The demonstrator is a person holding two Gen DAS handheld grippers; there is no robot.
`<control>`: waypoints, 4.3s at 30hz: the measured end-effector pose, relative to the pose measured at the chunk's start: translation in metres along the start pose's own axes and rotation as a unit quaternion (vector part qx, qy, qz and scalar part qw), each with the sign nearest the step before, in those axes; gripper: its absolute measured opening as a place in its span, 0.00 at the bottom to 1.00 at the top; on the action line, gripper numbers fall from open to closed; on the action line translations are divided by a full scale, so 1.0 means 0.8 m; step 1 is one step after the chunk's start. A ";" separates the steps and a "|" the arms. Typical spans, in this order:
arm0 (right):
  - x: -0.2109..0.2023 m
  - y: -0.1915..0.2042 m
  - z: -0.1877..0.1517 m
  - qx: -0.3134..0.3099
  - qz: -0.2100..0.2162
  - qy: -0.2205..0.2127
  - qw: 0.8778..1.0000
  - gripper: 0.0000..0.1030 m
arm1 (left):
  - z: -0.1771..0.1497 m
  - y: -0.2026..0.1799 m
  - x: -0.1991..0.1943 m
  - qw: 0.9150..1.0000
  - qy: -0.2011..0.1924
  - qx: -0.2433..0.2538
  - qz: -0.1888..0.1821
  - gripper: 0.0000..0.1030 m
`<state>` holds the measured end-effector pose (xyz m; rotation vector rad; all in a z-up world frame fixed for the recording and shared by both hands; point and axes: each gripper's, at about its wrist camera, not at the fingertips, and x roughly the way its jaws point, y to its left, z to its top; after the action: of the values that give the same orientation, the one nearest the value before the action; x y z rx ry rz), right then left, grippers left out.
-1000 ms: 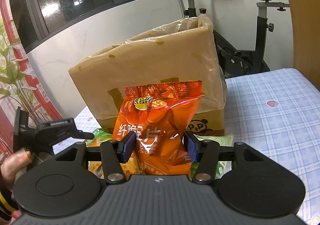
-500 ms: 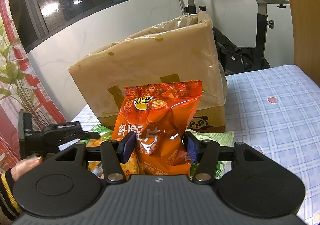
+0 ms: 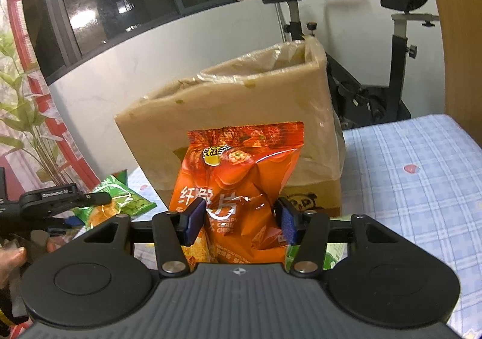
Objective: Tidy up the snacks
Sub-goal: 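Carry both bags over the box and open both tools to drop them, then move both tools back down to the snack pile beside the box, then grasp the wrapped orange cake packet with the left tool while the right grasps the pale green bag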
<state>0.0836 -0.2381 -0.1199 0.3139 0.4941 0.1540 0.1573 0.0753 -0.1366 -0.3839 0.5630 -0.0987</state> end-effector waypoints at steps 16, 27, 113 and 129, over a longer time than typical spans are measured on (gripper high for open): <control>-0.045 0.016 0.123 -0.002 0.041 -0.110 0.993 0.51 | 0.113 -0.121 -0.102 0.985 -0.095 0.101 -0.099 0.69; 0.034 0.043 0.202 -0.105 -0.036 -0.175 0.978 0.51 | 0.153 -0.229 0.003 0.977 -0.089 0.183 -0.066 0.69; 0.094 -0.017 -0.048 -0.017 -0.094 0.124 0.988 0.86 | -0.084 -0.026 -0.026 0.986 0.140 0.092 0.026 0.88; 0.075 -0.016 -0.060 -0.029 -0.081 0.095 0.992 0.77 | -0.115 -0.034 -0.010 0.975 0.209 0.073 0.034 0.88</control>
<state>0.1130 -0.2245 -0.1907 0.2026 0.7009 0.0398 0.1013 0.0217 -0.1935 -0.1987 0.9789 -0.1565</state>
